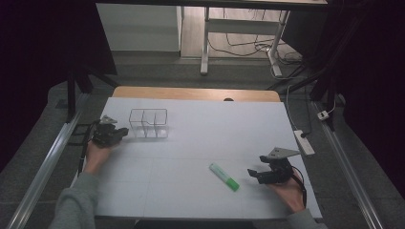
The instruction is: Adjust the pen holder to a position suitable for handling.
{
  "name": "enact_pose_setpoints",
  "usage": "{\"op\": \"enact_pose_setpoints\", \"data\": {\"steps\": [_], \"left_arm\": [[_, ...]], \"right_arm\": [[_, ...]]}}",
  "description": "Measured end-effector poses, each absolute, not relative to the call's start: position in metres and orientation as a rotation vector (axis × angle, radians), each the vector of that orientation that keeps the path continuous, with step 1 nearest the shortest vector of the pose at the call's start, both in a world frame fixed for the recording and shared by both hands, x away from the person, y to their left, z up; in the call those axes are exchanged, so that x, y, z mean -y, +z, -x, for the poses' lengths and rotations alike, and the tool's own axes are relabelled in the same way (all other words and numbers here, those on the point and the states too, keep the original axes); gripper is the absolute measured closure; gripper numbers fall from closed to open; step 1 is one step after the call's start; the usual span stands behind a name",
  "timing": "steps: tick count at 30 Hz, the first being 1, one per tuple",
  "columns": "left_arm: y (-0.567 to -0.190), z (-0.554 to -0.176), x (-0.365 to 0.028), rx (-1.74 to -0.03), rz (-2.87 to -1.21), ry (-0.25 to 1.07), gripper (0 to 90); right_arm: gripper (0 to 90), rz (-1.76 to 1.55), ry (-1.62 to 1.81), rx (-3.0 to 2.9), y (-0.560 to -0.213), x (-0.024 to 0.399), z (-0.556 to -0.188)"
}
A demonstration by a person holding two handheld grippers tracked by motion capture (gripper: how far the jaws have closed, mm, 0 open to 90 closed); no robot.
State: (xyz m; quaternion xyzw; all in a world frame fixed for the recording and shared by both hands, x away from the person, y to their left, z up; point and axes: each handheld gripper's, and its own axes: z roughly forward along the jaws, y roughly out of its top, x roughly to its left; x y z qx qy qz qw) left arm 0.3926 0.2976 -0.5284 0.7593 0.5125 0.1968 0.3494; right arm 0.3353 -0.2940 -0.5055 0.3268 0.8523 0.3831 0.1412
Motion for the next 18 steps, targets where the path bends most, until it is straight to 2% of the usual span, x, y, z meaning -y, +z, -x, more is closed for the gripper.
{"op": "enact_pose_setpoints", "data": {"steps": [18], "left_arm": [[-0.525,-0.407,-0.288,-1.298,-1.961,0.488,88.7]], "right_arm": [[22.8,-0.944,1.101,-2.458,-0.507,0.294,-0.335]]}}
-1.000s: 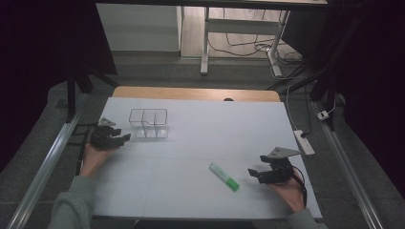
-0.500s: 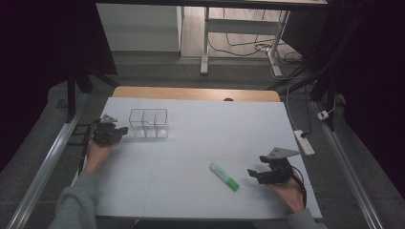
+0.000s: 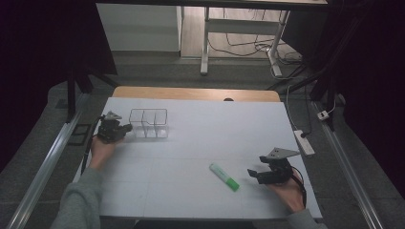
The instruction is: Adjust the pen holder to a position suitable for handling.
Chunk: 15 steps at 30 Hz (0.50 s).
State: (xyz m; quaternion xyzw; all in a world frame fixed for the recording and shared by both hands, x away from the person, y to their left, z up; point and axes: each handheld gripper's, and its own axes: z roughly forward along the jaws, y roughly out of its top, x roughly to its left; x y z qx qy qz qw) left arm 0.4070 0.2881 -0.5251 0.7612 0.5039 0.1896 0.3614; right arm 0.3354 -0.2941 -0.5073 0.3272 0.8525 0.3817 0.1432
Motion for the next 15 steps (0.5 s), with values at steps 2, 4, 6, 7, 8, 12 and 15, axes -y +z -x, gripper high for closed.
{"op": "enact_pose_setpoints", "data": {"steps": [2,4,6,7,8,12,15], "left_arm": [[-0.5253,-0.4075,-0.2881,-1.301,-1.960,0.485,88.7],[-0.5257,-0.4078,-0.2882,-1.304,-1.957,0.481,88.7],[-0.5258,-0.4079,-0.2883,-1.305,-1.955,0.477,88.7],[-0.5258,-0.4080,-0.2883,-1.306,-1.955,0.477,88.7],[-0.5258,-0.4080,-0.2883,-1.307,-1.956,0.475,88.7],[-0.5259,-0.4080,-0.2881,-1.309,-1.958,0.473,88.7],[-0.5258,-0.4083,-0.2880,-1.313,-1.957,0.471,88.7]], "right_arm": [[22.8,-0.943,1.099,-2.458,-0.5075,0.2942,-0.3356],[22.7,-0.943,1.099,-2.458,-0.5076,0.2941,-0.3356],[22.8,-0.944,1.098,-2.459,-0.5078,0.2941,-0.3357],[22.8,-0.945,1.098,-2.459,-0.5079,0.2941,-0.3357],[22.8,-0.945,1.097,-2.459,-0.5079,0.2941,-0.3358],[22.8,-0.944,1.097,-2.459,-0.5081,0.2940,-0.3358],[22.8,-0.944,1.098,-2.458,-0.5081,0.2939,-0.3358]]}}
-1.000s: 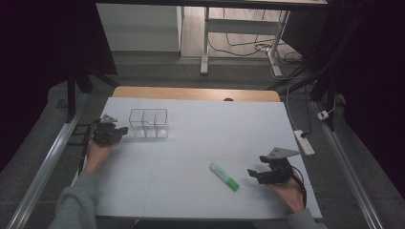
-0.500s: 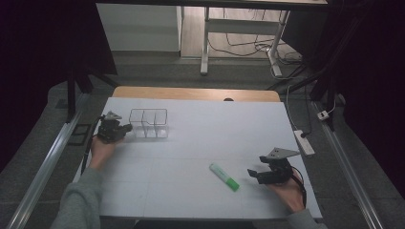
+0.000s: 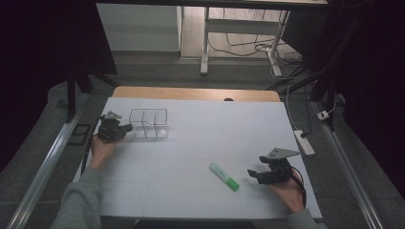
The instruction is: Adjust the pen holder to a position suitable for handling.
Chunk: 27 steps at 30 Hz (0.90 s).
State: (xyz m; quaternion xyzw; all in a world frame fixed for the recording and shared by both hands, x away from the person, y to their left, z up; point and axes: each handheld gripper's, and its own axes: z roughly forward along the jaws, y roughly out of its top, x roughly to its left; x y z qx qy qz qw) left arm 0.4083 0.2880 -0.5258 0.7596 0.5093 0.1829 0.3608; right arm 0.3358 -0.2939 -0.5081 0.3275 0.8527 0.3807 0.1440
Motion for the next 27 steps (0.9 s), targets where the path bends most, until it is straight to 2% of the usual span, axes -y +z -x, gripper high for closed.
{"op": "enact_pose_setpoints", "data": {"steps": [27], "left_arm": [[-0.525,-0.414,-0.264,-1.253,-1.996,0.450,88.7]], "right_arm": [[23.0,-0.956,1.104,-2.457,-0.508,0.295,-0.336]]}}
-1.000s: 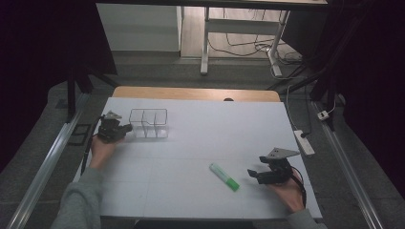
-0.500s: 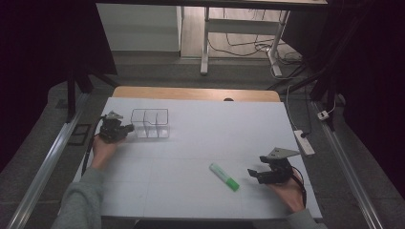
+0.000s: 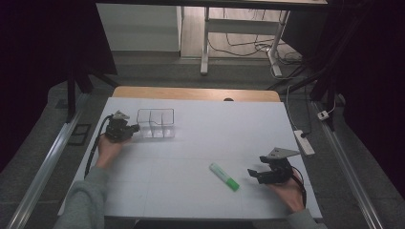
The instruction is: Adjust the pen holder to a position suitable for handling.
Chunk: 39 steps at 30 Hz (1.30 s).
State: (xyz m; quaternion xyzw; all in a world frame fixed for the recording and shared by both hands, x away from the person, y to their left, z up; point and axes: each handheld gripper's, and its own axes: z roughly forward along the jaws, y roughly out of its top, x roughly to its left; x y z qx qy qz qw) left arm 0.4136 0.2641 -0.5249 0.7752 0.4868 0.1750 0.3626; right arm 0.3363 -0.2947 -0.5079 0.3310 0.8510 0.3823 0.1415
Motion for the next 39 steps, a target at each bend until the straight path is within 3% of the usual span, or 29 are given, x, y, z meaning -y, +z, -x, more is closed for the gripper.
{"op": "enact_pose_setpoints", "data": {"steps": [39], "left_arm": [[-0.523,-0.433,-0.213,-1.155,-2.053,0.421,88.6]], "right_arm": [[22.9,-0.958,1.094,-2.458,-0.509,0.294,-0.336]]}}
